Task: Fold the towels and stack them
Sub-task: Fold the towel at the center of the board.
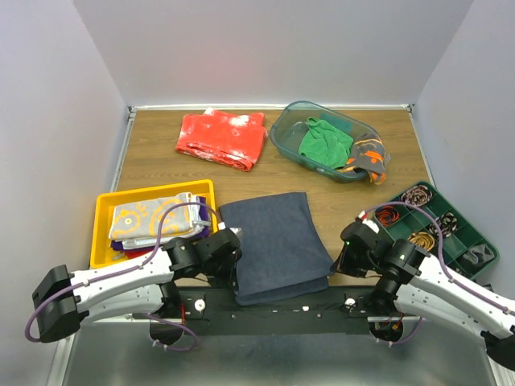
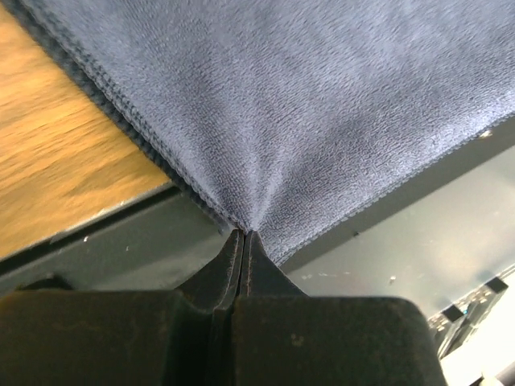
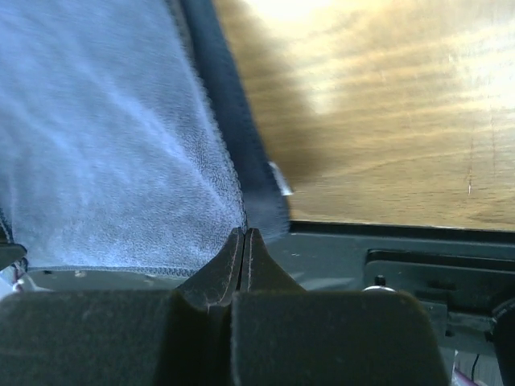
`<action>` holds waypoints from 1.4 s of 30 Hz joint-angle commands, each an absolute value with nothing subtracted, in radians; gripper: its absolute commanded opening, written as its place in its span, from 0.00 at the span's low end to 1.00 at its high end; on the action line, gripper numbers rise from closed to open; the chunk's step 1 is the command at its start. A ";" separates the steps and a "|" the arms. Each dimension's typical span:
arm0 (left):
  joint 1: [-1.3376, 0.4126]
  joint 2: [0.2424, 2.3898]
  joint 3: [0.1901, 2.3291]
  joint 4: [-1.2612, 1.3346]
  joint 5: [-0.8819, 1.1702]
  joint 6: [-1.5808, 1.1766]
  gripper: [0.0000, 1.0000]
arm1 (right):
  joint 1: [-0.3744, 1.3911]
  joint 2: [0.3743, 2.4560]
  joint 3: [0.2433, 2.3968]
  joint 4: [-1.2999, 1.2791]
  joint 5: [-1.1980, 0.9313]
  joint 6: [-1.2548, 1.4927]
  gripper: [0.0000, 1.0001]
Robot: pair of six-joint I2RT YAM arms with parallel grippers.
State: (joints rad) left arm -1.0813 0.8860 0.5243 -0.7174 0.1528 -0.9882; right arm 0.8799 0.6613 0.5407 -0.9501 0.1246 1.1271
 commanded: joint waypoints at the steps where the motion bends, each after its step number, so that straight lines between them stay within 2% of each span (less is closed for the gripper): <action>1: -1.104 0.925 0.431 -0.555 0.224 -1.019 0.00 | 0.885 0.626 0.415 -0.867 0.055 1.181 0.01; 4: -1.108 0.962 0.382 -0.491 0.239 -1.026 0.00 | 0.885 0.630 0.350 -0.813 0.034 1.196 0.04; 5: -1.111 0.972 0.373 -0.485 0.239 -1.025 0.03 | 0.884 0.632 0.339 -0.802 0.032 1.201 0.15; 6: -1.111 0.989 0.371 -0.479 0.238 -1.020 0.08 | 0.885 0.637 0.334 -0.793 0.031 1.201 0.22; 7: -1.109 0.997 0.374 -0.477 0.241 -1.011 0.24 | 0.885 0.644 0.333 -0.787 0.035 1.201 0.28; 8: -1.109 1.002 0.385 -0.482 0.239 -1.005 0.35 | 0.884 0.649 0.339 -0.790 0.041 1.200 0.39; 11: -1.109 0.994 0.457 -0.541 0.204 -0.965 0.55 | 0.884 0.667 0.418 -0.833 0.092 1.189 0.49; 13: -1.109 0.968 0.520 -0.632 0.105 -0.945 0.65 | 0.882 0.675 0.483 -0.859 0.161 1.178 0.50; 15: -1.080 0.963 0.618 -0.699 0.028 -0.917 0.65 | 0.884 0.713 0.582 -0.850 0.246 1.151 0.51; 16: -1.059 0.971 0.646 -0.710 -0.038 -0.905 0.61 | 0.885 0.739 0.607 -0.794 0.270 1.132 0.51; 20: -0.896 1.026 0.725 -0.646 -0.086 -0.845 0.50 | 0.884 0.925 0.715 -0.576 0.411 0.984 0.51; 22: -0.815 1.092 0.745 -0.565 -0.116 -0.810 0.43 | 0.865 1.089 0.789 -0.472 0.484 0.934 0.47; 23: -0.789 1.127 0.774 -0.545 -0.150 -0.793 0.40 | 0.847 1.151 0.813 -0.431 0.477 0.870 0.42; 25: -0.743 1.242 0.805 -0.497 -0.163 -0.764 0.30 | 0.760 1.299 0.839 -0.302 0.407 0.825 0.40; 28: -0.686 1.374 0.850 -0.414 -0.164 -0.758 0.22 | 0.632 1.456 0.851 -0.133 0.261 0.770 0.35; 31: -0.658 1.477 0.902 -0.380 -0.187 -0.753 0.18 | 0.574 1.555 0.868 -0.027 0.180 0.747 0.31; 35: -0.634 1.594 0.988 -0.384 -0.221 -0.726 0.16 | 0.526 1.698 0.896 -0.008 0.137 0.732 0.27; 42: -0.595 1.773 1.068 -0.374 -0.212 -0.666 0.12 | 0.419 1.755 0.911 -0.044 0.158 0.697 0.26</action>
